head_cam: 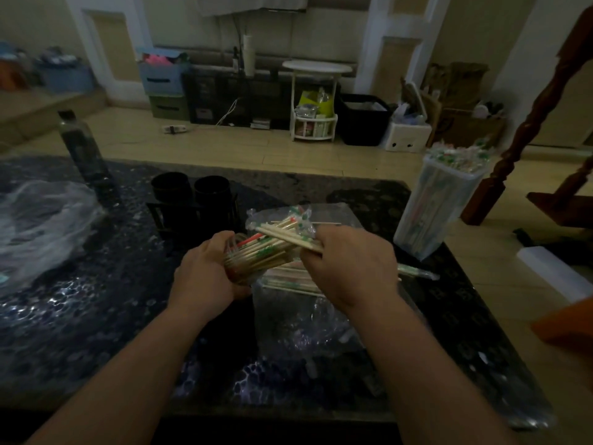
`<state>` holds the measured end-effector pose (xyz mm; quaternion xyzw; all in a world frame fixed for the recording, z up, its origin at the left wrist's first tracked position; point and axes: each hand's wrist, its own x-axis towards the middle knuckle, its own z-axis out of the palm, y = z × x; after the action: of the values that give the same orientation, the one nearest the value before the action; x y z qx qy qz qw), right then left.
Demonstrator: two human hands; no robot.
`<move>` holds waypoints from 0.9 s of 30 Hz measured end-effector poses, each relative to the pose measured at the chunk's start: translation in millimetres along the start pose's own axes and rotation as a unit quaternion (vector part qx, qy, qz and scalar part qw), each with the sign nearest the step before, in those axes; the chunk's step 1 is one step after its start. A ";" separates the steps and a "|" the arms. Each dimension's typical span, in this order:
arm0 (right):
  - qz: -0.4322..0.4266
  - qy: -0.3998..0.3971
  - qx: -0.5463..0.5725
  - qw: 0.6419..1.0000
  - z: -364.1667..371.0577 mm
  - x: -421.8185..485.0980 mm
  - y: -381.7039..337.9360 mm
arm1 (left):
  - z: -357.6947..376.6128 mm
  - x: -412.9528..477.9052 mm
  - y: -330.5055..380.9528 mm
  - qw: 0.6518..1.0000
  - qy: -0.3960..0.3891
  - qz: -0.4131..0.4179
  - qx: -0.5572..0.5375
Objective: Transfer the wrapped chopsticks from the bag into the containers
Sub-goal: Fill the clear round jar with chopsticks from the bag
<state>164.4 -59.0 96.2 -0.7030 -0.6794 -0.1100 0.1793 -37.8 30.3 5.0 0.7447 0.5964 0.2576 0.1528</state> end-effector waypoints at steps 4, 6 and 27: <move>-0.039 0.147 -0.026 0.988 21.5 -2.0 6.5 | -0.6 -1.4 -1.7 1.000 -0.007 0.020 0.017; -0.019 0.178 -0.018 0.984 28.0 -1.3 12.2 | 0.1 -1.2 -2.2 0.999 -0.012 0.024 0.039; 0.154 0.127 0.612 0.765 34.2 2.2 -12.0 | -6.4 -5.1 7.7 0.996 -0.020 0.070 0.047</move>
<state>149.5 -43.1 67.1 -0.5191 -0.4561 0.2700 0.6705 -36.0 23.0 13.4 0.7958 0.5513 0.2247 0.1109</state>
